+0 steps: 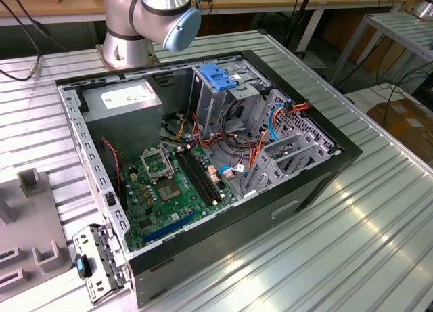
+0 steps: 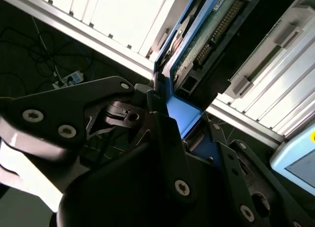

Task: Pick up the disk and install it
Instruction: 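Pick up the disk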

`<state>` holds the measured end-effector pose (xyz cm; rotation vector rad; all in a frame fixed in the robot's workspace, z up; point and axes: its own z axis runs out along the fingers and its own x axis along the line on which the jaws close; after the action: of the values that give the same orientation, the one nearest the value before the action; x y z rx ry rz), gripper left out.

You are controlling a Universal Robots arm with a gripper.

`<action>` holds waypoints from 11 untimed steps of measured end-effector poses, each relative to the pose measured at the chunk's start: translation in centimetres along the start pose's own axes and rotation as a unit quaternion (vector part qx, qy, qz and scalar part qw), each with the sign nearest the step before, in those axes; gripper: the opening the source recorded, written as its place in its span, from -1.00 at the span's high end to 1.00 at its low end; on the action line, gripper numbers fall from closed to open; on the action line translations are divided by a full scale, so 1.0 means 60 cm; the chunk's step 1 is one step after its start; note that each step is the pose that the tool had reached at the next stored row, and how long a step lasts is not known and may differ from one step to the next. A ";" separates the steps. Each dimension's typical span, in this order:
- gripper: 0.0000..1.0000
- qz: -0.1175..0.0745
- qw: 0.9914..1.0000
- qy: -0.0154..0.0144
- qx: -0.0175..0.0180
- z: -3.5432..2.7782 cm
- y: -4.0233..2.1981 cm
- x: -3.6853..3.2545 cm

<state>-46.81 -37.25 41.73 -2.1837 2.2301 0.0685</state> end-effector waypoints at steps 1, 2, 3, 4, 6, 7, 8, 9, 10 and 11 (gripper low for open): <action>0.26 0.000 1.000 0.000 0.000 -0.001 0.000 0.000; 0.26 0.000 1.000 0.000 0.000 -0.003 0.000 0.000; 0.26 0.000 1.000 0.000 0.000 -0.005 0.000 0.000; 0.26 0.000 1.000 0.000 0.000 -0.007 0.000 0.000; 0.26 0.000 1.000 0.000 -0.001 -0.010 0.000 0.000; 0.26 0.000 1.000 0.000 -0.001 -0.012 0.000 -0.001; 0.26 0.000 1.000 0.000 -0.001 -0.013 0.000 -0.001; 0.26 0.000 1.000 0.000 -0.001 -0.015 0.000 -0.001; 0.26 0.000 1.000 0.000 -0.001 -0.017 0.000 -0.001; 0.26 0.000 1.000 0.000 -0.001 -0.020 0.000 -0.001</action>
<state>-46.78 -37.25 42.91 -2.1848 2.2314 0.0715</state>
